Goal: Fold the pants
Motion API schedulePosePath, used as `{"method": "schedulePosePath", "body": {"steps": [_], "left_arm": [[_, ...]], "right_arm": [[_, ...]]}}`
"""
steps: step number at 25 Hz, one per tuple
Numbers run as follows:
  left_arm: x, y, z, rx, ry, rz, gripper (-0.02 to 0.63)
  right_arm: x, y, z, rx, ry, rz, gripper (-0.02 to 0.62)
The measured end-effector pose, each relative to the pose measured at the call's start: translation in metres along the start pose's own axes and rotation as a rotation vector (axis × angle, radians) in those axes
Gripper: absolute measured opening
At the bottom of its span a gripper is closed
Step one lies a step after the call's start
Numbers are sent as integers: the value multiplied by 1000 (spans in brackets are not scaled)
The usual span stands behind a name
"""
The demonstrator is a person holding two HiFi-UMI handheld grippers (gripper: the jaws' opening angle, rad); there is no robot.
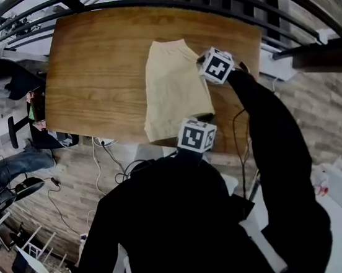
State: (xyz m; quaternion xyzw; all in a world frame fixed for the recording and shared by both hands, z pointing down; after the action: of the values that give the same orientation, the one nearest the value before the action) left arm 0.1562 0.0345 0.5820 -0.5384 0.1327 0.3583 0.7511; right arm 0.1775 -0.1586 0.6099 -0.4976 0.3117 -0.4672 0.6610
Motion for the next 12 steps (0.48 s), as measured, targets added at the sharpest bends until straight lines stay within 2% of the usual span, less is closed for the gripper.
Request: {"method": "schedulePosePath", "body": {"steps": [3,5,7,12], "left_arm": [[4,-4,3,-17,-13,19,31],[10,-7,7,-29,-13,54,78],[14,-8,9,-31,-28,79,118],[15,-3,9,-16,-54,80,127]], "right_arm": [[-2,0,6,6,-44,-21,11],[-2,2,11,5,-79,-25,25],[-1,6,13,23,-116,-19,72],[0,16,17,68,-165,14,87]]}}
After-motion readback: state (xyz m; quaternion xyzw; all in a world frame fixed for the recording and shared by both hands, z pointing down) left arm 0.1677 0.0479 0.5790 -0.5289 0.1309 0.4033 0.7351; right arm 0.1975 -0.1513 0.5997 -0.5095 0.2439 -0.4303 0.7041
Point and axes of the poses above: the fingertips, and each gripper's own axes: y backward along the fingers, x to its right, z out of its underside, the point moved 7 cm from there along y, backward along the fingers, and after that the axes turned 1 degree about -x, right-handed, at the moved point
